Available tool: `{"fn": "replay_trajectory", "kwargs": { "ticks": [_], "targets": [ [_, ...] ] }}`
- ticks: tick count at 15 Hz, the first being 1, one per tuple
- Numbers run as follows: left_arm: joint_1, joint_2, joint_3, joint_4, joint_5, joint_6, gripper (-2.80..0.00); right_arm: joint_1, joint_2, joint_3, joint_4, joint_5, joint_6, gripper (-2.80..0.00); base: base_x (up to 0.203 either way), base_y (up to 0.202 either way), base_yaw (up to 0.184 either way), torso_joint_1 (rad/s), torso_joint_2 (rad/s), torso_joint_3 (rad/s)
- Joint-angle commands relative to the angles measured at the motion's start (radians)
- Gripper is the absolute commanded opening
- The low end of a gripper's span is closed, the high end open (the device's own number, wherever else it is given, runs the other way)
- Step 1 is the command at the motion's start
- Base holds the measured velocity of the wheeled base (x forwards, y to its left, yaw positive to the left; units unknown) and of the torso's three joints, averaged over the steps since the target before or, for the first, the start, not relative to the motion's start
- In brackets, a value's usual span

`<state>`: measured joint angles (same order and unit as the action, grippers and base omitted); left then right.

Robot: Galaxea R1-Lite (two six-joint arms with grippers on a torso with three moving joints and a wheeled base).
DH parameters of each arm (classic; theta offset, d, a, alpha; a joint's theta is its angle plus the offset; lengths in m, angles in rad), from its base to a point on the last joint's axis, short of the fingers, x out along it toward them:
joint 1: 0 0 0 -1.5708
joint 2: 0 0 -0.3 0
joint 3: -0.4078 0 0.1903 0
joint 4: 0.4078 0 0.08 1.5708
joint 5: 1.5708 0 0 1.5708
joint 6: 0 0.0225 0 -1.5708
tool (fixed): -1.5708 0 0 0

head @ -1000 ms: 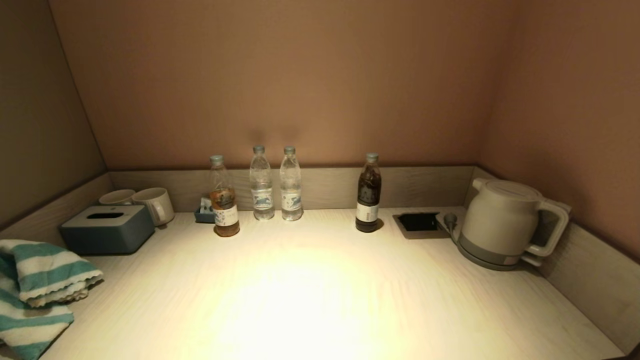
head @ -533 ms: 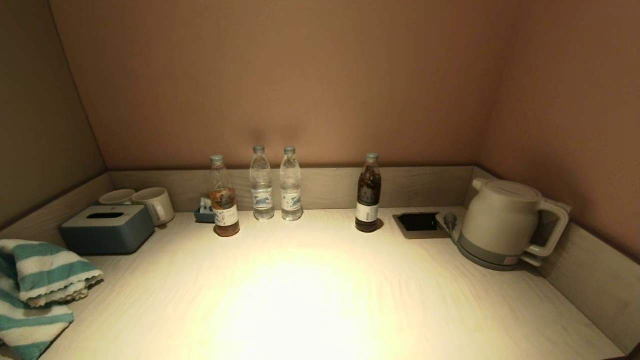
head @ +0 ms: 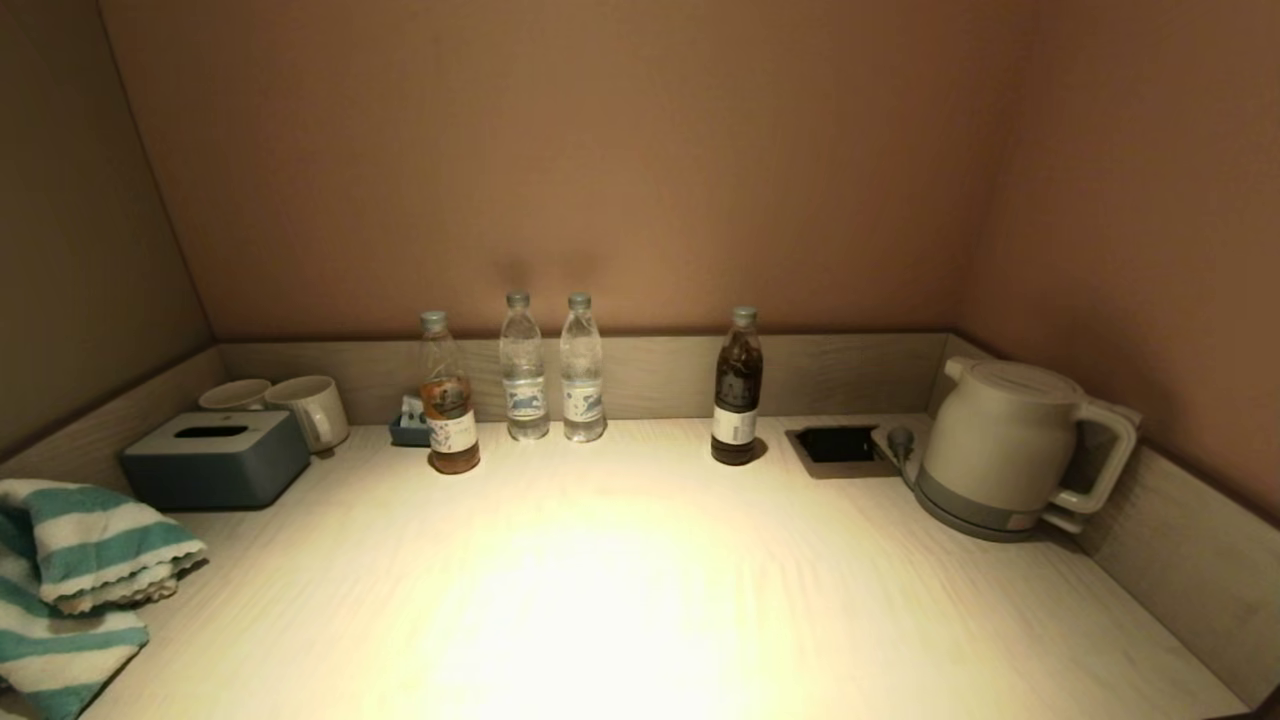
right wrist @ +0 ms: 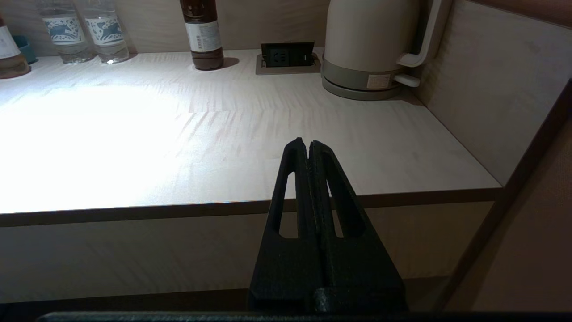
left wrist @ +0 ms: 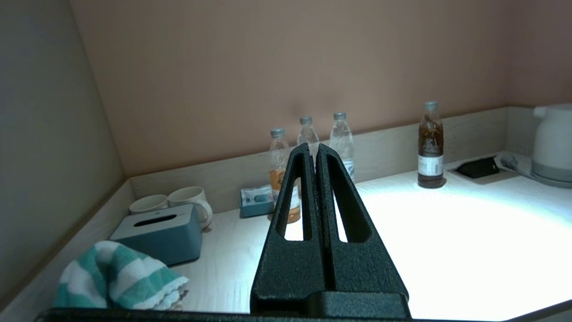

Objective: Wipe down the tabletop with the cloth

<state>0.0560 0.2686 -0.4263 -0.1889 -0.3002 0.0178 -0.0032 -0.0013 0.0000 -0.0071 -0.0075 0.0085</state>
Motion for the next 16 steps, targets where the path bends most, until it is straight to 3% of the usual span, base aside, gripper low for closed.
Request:
{"fn": "replay_trajectory", "kwargs": {
  "ticks": [1,13,16],
  "targets": [
    [-0.017,-0.047,0.028,0.004,-0.004,0.013,-2.8,0.0,0.001,0.0,-0.001,0.0,-0.001,-2.8,0.0,0.0,0.0,0.0,0.0,0.0],
    [-0.038,-0.241,0.112,0.013,0.049,0.05,-2.8,0.0,0.001,0.0,-0.001,0.0,0.001,-2.8,0.0,0.0,0.0,0.0,0.0,0.0],
    [-0.038,-0.267,0.145,0.01,0.136,0.111,-2.8,0.0,0.001,0.0,-0.001,0.0,0.001,-2.8,0.0,0.0,0.0,0.0,0.0,0.0]
  ]
}}
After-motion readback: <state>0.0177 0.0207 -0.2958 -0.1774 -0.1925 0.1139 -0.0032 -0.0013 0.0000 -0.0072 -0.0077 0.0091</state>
